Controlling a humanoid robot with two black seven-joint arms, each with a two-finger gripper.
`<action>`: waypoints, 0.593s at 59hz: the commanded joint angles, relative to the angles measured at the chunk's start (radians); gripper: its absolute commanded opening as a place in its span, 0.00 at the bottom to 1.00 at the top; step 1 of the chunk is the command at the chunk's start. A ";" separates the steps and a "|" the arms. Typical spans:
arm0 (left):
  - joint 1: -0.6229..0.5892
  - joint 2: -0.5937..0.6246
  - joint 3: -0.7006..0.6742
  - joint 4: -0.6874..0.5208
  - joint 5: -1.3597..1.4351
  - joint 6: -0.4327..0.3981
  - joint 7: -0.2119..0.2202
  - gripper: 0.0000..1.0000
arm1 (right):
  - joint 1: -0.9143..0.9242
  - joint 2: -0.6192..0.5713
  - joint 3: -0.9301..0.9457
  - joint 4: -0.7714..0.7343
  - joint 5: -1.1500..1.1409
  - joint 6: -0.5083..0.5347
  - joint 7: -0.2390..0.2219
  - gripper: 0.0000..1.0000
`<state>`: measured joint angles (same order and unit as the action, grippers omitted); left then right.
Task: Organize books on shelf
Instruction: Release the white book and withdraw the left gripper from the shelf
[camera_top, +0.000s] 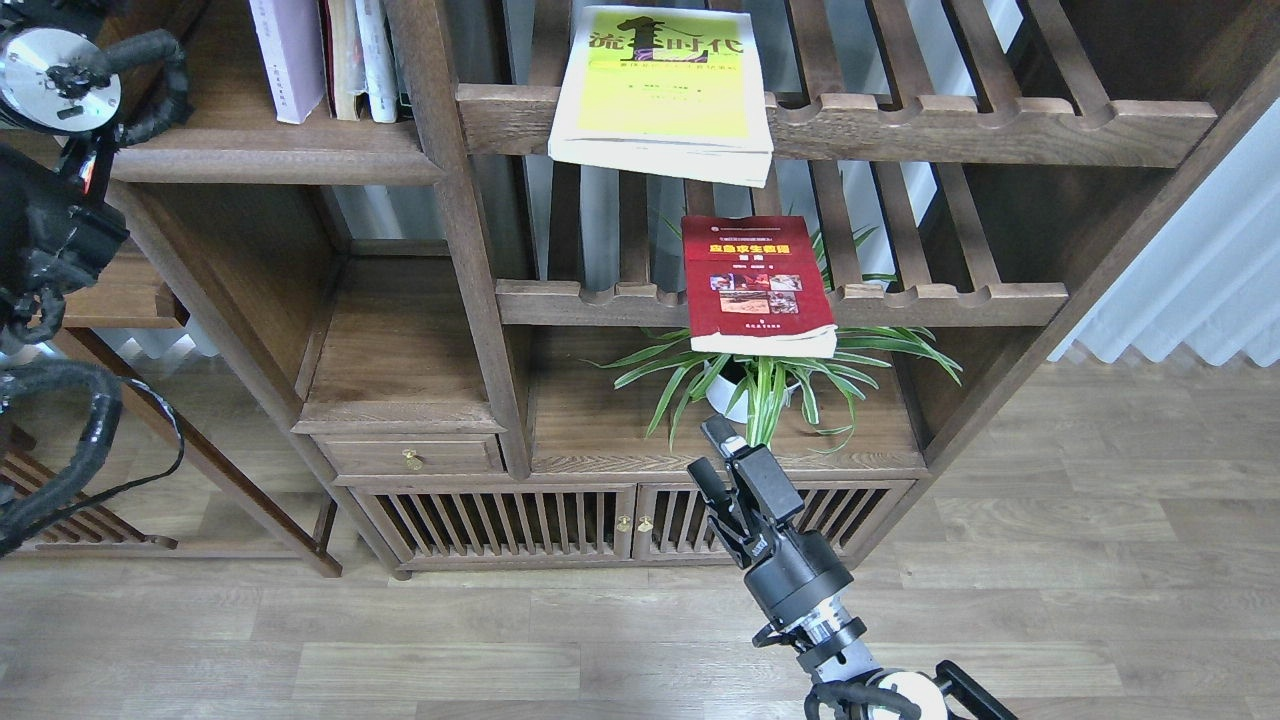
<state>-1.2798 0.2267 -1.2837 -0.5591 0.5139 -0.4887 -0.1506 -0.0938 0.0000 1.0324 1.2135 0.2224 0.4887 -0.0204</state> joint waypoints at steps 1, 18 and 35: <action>0.017 0.031 -0.008 -0.045 -0.029 0.000 0.014 0.53 | -0.001 0.000 0.000 0.000 0.000 0.000 -0.001 0.98; 0.092 0.065 -0.013 -0.183 -0.097 0.000 0.086 0.53 | 0.011 0.000 0.000 0.000 0.000 0.000 -0.001 0.98; 0.181 0.069 -0.039 -0.338 -0.141 0.000 0.169 0.53 | 0.011 0.000 0.000 0.000 0.001 0.000 -0.001 0.98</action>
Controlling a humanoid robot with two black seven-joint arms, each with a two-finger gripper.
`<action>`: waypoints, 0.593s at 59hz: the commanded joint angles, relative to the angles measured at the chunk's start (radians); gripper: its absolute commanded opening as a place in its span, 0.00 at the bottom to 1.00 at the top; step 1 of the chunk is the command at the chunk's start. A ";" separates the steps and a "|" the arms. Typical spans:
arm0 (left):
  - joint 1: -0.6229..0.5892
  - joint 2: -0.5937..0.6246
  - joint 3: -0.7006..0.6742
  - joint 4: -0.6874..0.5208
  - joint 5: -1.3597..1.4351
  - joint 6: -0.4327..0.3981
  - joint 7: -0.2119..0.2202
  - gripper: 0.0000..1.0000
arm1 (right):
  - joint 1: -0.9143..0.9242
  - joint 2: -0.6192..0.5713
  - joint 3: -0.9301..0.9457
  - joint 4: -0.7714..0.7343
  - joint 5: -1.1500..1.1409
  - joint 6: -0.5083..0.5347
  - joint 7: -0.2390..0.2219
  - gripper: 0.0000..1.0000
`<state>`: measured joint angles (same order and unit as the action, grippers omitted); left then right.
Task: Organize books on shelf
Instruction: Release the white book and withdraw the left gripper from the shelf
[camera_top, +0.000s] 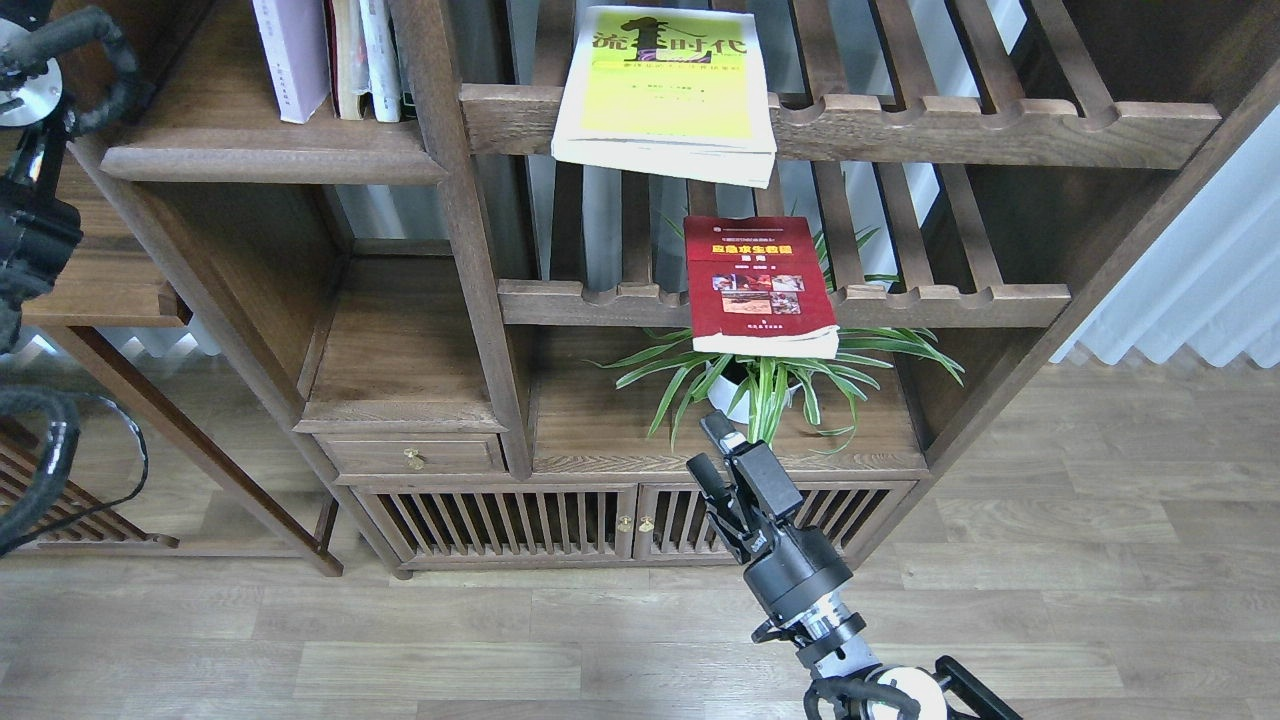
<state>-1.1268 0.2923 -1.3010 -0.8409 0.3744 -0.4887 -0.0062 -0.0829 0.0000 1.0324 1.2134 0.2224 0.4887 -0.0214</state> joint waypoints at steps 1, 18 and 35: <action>0.033 0.005 -0.029 -0.069 -0.002 0.000 0.029 0.53 | 0.000 0.000 0.000 0.000 0.000 0.000 0.000 0.98; 0.163 0.013 -0.162 -0.237 -0.006 0.000 0.115 0.53 | 0.000 0.000 0.000 0.000 0.000 0.000 0.000 0.98; 0.335 0.013 -0.262 -0.375 -0.011 0.000 0.140 0.59 | 0.002 0.000 0.000 0.000 0.000 0.000 0.000 0.98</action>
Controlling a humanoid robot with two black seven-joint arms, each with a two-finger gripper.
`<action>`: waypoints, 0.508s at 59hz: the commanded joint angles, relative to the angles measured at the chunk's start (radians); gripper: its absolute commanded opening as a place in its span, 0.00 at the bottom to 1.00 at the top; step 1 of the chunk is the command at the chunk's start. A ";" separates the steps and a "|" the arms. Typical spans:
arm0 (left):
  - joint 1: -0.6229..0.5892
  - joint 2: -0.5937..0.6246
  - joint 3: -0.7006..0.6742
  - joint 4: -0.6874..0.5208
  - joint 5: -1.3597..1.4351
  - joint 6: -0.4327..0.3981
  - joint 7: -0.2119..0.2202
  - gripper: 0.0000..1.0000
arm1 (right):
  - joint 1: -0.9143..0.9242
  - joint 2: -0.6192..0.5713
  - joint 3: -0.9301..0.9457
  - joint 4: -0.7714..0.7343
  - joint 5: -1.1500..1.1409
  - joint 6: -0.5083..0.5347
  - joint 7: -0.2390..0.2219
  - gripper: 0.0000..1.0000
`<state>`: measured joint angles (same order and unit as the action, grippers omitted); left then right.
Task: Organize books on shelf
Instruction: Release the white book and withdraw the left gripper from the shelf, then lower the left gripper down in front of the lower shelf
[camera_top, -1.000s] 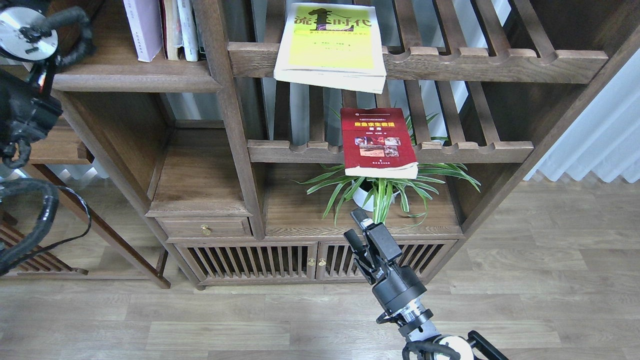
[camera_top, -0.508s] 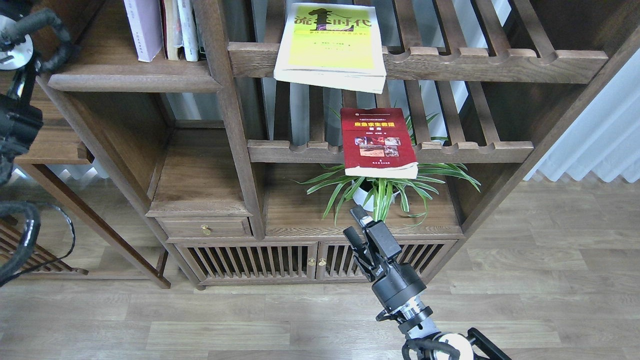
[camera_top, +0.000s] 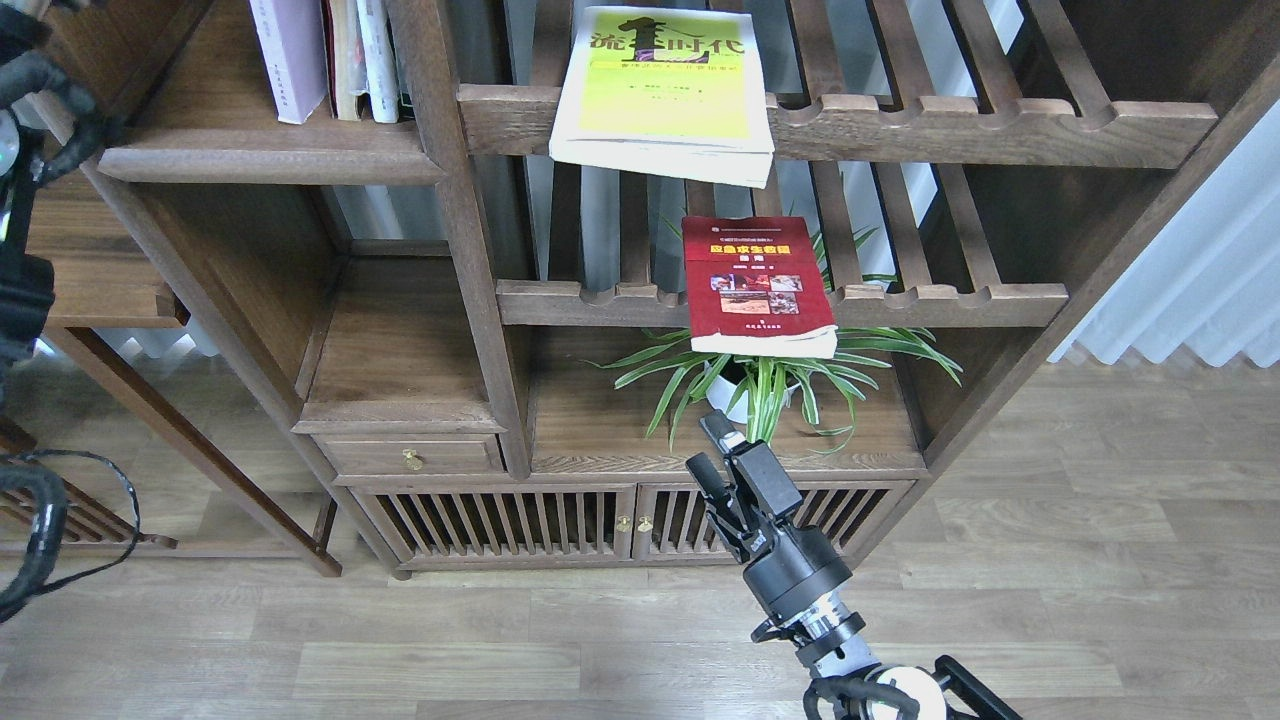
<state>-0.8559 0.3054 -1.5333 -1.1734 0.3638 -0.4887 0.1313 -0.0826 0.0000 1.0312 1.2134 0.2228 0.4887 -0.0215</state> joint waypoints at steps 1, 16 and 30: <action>0.077 0.000 -0.033 -0.051 0.000 0.000 0.002 0.60 | 0.001 0.000 0.001 0.002 0.000 0.000 0.002 0.99; 0.209 -0.008 -0.047 -0.149 0.000 0.000 0.002 0.61 | 0.001 0.000 0.003 0.000 0.000 0.000 0.002 0.99; 0.302 -0.012 -0.057 -0.187 -0.002 0.000 0.002 0.61 | 0.001 0.000 0.015 0.000 0.000 0.000 0.002 0.99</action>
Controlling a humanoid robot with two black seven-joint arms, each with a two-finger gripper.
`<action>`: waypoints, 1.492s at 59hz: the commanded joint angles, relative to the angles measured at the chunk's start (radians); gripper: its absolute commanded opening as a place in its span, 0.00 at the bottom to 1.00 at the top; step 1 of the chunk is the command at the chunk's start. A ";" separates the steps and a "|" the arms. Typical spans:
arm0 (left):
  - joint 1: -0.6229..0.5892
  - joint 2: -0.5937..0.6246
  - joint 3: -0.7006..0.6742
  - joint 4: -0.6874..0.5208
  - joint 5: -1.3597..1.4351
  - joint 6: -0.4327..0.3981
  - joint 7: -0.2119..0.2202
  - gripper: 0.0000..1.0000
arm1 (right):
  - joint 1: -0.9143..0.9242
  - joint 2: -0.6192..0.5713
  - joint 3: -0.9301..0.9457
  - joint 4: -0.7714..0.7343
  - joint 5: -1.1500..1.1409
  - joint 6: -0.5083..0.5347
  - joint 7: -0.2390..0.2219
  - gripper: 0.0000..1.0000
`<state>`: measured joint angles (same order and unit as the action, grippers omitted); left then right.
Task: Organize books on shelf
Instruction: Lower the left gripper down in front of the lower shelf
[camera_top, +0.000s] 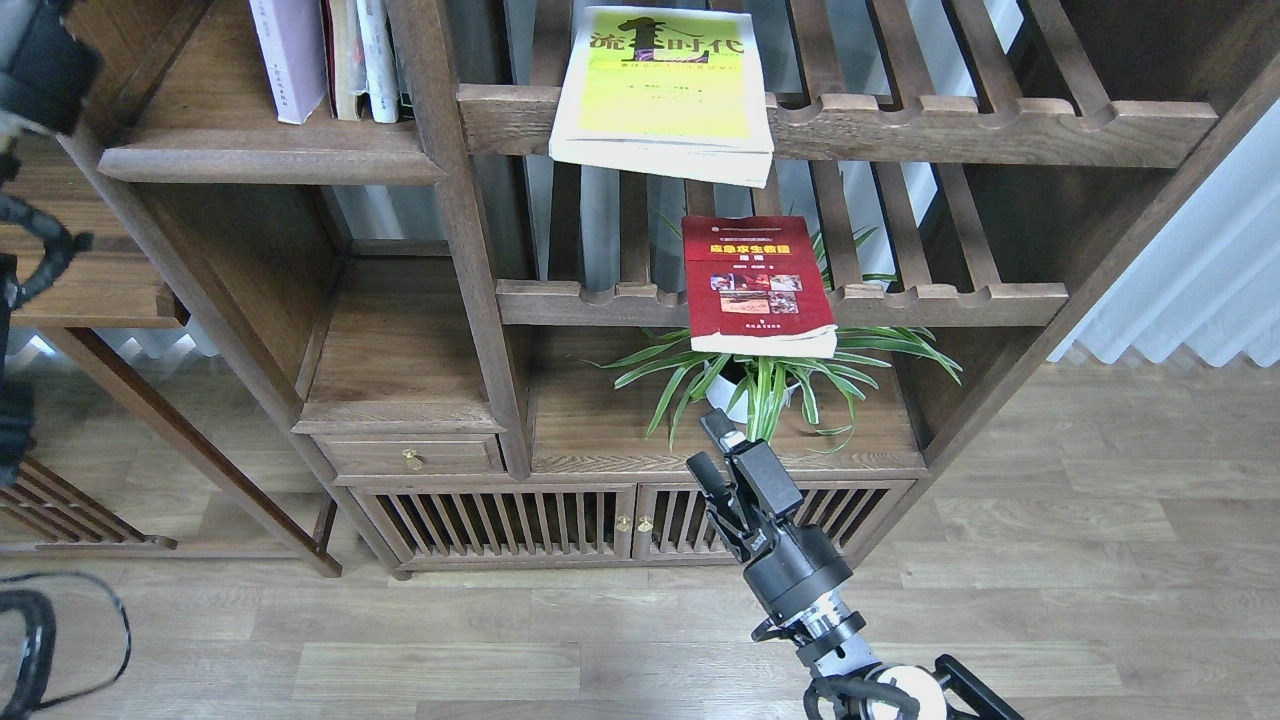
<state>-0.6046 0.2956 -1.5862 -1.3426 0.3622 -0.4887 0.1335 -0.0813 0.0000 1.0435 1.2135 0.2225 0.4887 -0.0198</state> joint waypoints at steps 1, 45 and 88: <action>0.058 -0.004 -0.003 -0.020 0.000 0.000 0.000 0.61 | 0.000 0.000 0.003 0.001 0.000 0.000 0.000 0.99; 0.351 -0.226 0.012 -0.026 -0.006 0.000 0.083 0.65 | 0.001 0.000 0.009 -0.002 0.000 0.000 -0.002 0.99; 0.523 -0.296 0.147 0.065 -0.160 0.000 0.074 0.99 | 0.005 0.000 -0.005 -0.003 -0.002 0.000 -0.002 0.99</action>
<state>-0.0869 -0.0001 -1.4833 -1.3149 0.2557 -0.4887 0.2082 -0.0764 0.0000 1.0400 1.2103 0.2209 0.4887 -0.0216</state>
